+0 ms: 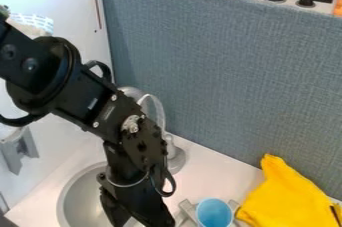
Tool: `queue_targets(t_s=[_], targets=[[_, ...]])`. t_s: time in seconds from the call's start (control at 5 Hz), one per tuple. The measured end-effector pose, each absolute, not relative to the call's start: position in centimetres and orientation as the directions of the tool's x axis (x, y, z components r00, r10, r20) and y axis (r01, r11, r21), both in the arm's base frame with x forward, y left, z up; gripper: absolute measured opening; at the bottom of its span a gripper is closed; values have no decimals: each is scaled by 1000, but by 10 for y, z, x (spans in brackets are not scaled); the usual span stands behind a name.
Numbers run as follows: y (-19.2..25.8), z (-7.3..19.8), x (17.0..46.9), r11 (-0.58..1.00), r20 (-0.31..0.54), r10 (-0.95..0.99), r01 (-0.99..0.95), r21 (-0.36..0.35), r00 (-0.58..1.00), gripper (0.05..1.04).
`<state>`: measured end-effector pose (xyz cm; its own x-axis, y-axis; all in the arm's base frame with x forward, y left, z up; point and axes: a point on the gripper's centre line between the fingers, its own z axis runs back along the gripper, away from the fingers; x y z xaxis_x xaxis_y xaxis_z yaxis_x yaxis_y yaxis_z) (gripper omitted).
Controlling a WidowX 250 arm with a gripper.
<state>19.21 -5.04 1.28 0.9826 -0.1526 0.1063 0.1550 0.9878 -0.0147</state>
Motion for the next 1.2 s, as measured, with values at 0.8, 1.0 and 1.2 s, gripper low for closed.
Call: queue_targets(t_s=[0.8,1.0,1.2], targets=[[-114,19,219,983,133,-142,156,-95,981,999],[-128,4,240,987,123,-137,146,-65,983,999],[-134,-8,261,993,119,-111,115,-29,987,999]])
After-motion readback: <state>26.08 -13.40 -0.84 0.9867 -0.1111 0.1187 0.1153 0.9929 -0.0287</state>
